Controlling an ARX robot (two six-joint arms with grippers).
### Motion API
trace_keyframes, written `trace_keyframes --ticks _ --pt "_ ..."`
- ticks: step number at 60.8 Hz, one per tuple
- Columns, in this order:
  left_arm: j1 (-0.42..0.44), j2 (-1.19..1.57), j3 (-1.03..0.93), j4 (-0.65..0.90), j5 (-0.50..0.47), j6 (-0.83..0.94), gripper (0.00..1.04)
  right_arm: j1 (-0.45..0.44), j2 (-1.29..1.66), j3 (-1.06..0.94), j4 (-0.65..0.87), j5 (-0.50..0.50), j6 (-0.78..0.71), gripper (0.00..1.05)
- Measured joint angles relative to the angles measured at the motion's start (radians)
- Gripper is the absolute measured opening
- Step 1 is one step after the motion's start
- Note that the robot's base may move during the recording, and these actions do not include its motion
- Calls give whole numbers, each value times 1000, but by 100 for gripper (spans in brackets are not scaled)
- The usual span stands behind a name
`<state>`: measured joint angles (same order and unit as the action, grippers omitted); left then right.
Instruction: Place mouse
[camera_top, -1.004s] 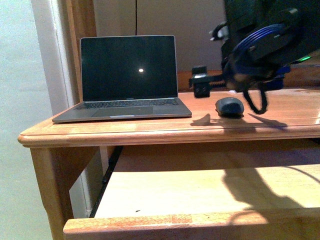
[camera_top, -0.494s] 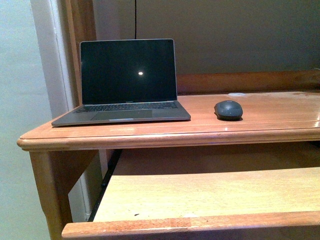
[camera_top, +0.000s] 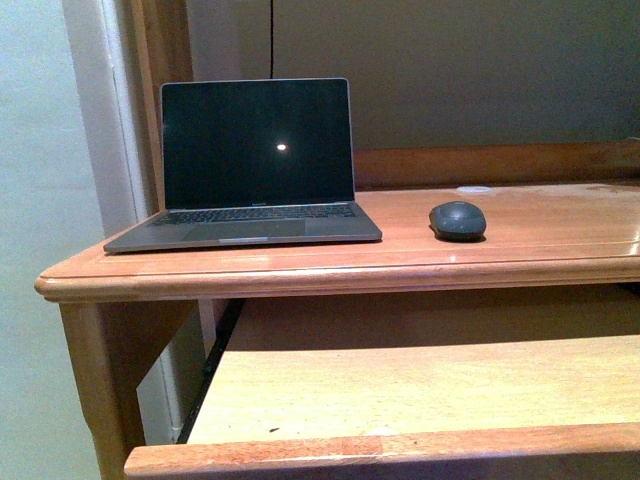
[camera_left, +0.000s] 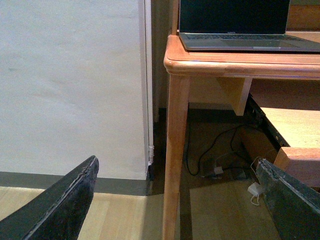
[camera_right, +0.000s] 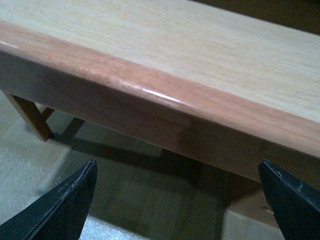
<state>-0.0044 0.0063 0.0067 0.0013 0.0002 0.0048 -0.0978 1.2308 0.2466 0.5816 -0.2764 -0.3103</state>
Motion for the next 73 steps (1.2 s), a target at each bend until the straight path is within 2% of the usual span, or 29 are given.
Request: trace_keyframes --ticks 18,29,40,51,58,66,73 --pt "0 0 0 0 0 0 97 198 274 108 163 206 60 97" --pt "0 0 0 0 0 0 97 290 422 294 164 324 108 97" --pt "0 0 0 0 0 0 97 367 574 553 92 449 132 97" --pt "0 0 0 0 0 0 97 402 656 685 35 544 159 97" --pt "0 0 0 0 0 0 97 402 649 679 35 540 181 97" --pt "0 0 0 0 0 0 97 374 545 578 37 532 244 97" --pt "0 0 0 0 0 0 97 331 330 411 25 520 325 97"
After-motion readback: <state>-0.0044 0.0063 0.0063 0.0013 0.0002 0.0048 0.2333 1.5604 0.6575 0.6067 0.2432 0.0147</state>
